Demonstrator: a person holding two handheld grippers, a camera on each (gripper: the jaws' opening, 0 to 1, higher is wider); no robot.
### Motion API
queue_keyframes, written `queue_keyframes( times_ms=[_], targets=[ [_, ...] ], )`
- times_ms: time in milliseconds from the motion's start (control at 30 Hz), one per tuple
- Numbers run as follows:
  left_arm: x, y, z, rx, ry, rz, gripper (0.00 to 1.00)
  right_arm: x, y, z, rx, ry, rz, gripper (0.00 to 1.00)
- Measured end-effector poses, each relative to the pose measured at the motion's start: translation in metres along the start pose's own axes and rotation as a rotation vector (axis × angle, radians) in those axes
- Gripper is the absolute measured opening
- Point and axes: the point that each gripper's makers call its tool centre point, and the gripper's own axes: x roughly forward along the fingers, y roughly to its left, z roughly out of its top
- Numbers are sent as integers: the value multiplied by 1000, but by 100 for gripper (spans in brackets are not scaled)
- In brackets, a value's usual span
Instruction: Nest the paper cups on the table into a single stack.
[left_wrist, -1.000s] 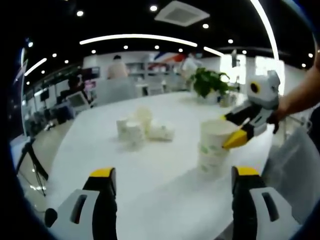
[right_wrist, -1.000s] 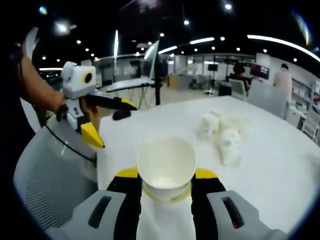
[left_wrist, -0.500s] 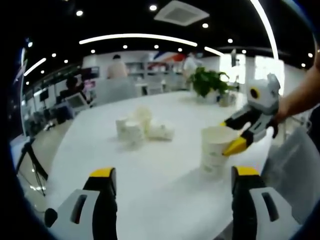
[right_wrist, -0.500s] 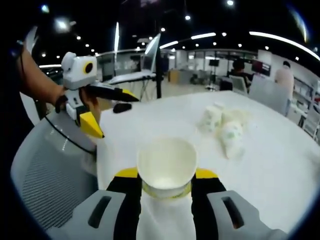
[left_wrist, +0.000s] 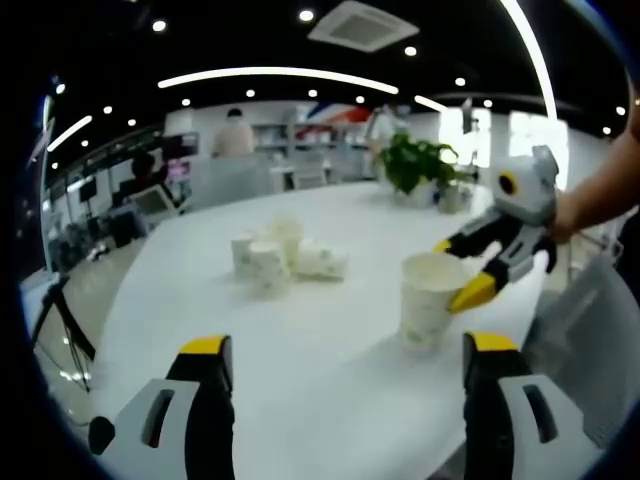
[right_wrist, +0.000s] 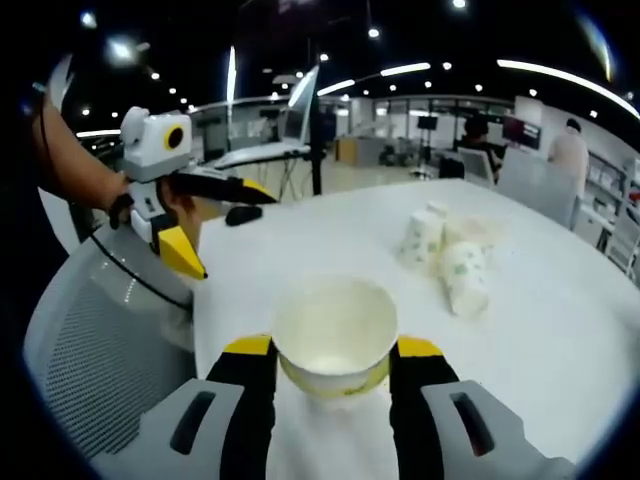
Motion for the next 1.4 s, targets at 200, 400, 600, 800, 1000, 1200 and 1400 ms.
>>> queue_keyframes(
  times_ms=[200,400,600,800,1000,1200,1400],
  targets=[
    [0,1,1,-6,-5,2,95,-5,-3,5,10,-17,1,54],
    [0,3,1,-14,-13,8,97,-13,-8,19,27,-53,-6,64],
    [0,5,2,-26,-23,13,99,-32,-23,44,47,-135,-42,73],
    [-2,13,3,-65,-37,38,99,-53,-40,53,88,-198,-82,80],
    [0,10,2,-46,-27,39,99,-73,-56,44,95,-218,-159,84],
    [-1,8,2,-32,-23,38,99,-91,-70,27,129,-229,-224,90],
    [-2,9,1,-42,-21,41,99,-106,-77,0,163,-215,-285,93]
  ],
)
